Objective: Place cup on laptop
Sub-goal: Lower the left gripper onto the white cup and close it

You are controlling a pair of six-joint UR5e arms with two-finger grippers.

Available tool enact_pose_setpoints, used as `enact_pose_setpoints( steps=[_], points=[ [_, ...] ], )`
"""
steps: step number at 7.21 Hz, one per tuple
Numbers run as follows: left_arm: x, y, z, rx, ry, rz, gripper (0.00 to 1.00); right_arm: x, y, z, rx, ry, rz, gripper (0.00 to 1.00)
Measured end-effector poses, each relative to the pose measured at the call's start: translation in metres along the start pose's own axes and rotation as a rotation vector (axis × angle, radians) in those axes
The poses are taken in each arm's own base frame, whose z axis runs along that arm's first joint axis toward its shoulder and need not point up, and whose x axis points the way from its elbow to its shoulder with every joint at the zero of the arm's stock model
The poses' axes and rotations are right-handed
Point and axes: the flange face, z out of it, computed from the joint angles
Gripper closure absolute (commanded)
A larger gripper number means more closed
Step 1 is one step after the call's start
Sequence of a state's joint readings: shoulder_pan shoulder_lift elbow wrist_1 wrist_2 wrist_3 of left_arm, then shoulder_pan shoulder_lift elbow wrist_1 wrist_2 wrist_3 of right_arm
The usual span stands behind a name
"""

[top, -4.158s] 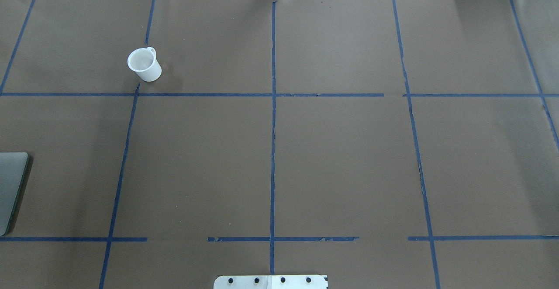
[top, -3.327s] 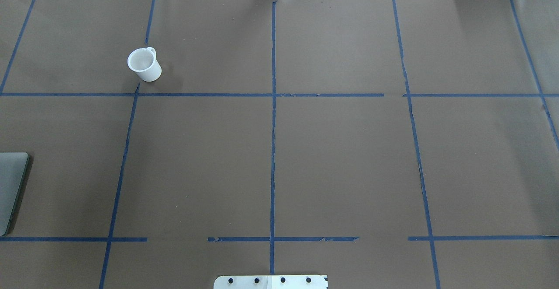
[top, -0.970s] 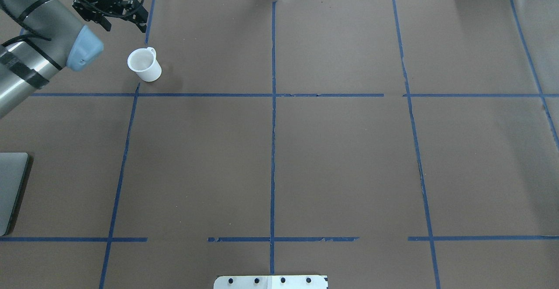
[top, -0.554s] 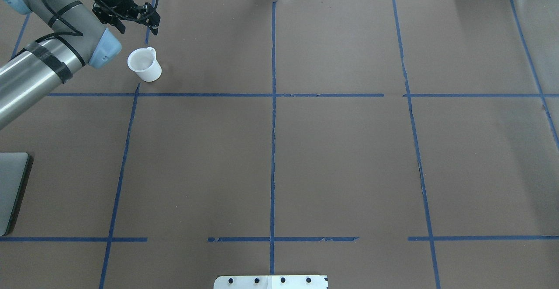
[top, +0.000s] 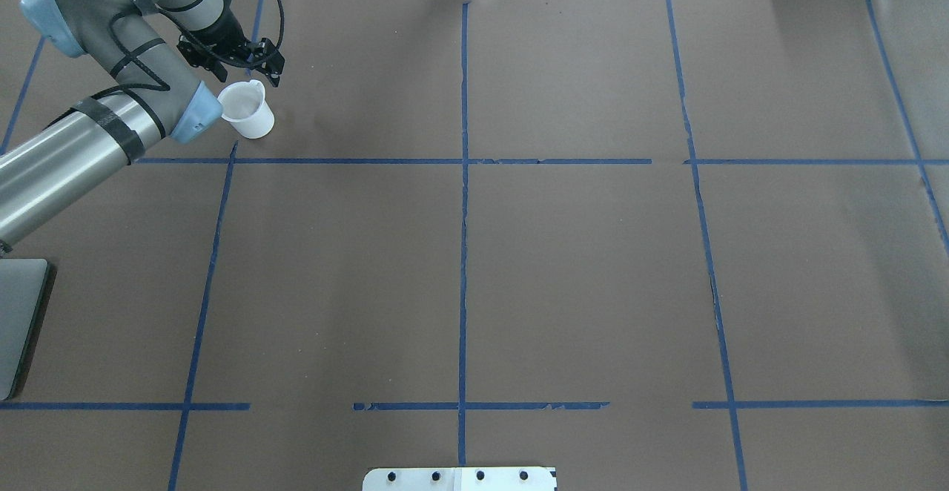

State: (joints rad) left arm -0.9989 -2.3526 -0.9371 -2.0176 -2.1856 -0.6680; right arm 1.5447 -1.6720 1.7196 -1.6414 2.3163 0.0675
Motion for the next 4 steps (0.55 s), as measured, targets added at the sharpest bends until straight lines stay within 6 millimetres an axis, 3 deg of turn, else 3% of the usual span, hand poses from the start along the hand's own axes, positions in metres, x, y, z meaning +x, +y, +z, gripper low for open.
enact_pose_setpoints(
  steps=[4],
  points=[
    [0.002,0.005,0.018,-0.012,-0.002,0.011,0.33,0.000,0.000,0.000,0.000,0.000,0.000,0.00]
  ],
)
